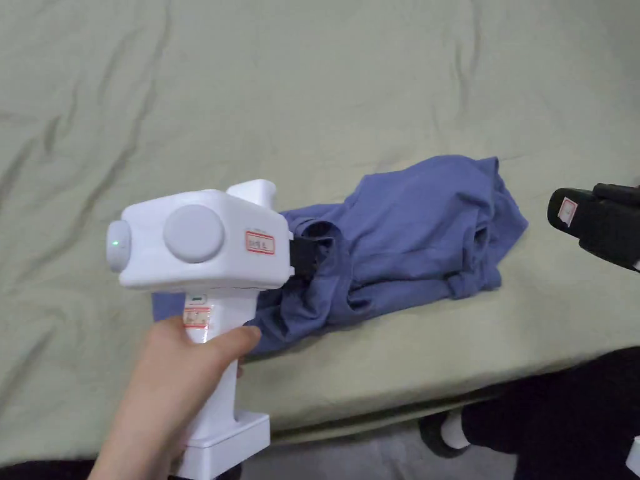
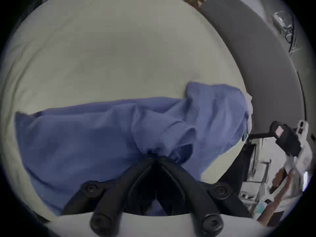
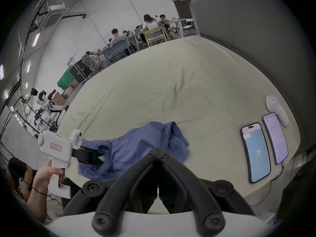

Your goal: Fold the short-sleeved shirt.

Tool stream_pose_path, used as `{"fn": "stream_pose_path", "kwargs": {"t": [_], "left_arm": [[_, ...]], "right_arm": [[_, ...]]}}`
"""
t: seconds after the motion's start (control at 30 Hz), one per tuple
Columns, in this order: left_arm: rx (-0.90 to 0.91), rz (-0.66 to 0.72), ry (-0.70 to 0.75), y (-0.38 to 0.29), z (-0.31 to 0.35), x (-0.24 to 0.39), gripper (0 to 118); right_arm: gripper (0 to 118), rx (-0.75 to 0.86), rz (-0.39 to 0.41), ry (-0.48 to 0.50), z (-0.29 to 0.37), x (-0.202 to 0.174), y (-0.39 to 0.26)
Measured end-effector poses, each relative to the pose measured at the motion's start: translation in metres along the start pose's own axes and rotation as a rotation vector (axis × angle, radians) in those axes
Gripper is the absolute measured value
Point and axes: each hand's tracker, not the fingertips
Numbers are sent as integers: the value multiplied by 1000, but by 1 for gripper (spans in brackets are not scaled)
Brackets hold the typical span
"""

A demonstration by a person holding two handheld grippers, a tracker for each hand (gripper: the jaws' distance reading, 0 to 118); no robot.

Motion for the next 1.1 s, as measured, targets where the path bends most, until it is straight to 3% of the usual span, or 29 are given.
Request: {"fn": "stream_pose_path", "kwargs": {"t": [0.13, 0.23, 0.37, 0.5, 0.67, 0.7, 0.73, 0.77, 0.8, 0.93, 1.03, 1.1], "left_arm": [[56, -99, -36, 1, 11, 46, 0], [28, -130, -199, 7, 8, 60, 0], [65, -161, -313, 11, 35, 67, 0], [170, -148, -375, 3, 92, 36, 0], [313, -24, -322, -35, 156, -50, 0], [326, 23, -312, -42, 158, -77, 7], [321, 70, -301, -50, 157, -101, 34], [294, 141, -298, -60, 152, -127, 87], [289, 203, -320, -71, 145, -156, 94], [220, 406, -301, -85, 106, -224, 94], [170, 414, -388, -80, 72, -212, 94], [169, 323, -441, -72, 60, -178, 94]], "right_arm": [[2, -8, -8, -13, -1, 5, 0], [2, -10, -12, -5, -5, 5, 2], [2, 10, -1, 11, 4, -2, 5], [2, 23, 11, 20, 12, -9, 7], [2, 30, 25, 50, 18, -24, 3], [2, 28, 24, 61, 18, -27, 2], [2, 26, 26, 65, 17, -31, 0], [2, 23, 28, 69, 16, -35, -2], [2, 15, 32, 74, 14, -39, -4], [2, -22, 55, 86, 6, -52, -9], [2, -44, 66, 90, 0, -60, -10], [2, -55, 70, 90, -4, -63, -10]]}}
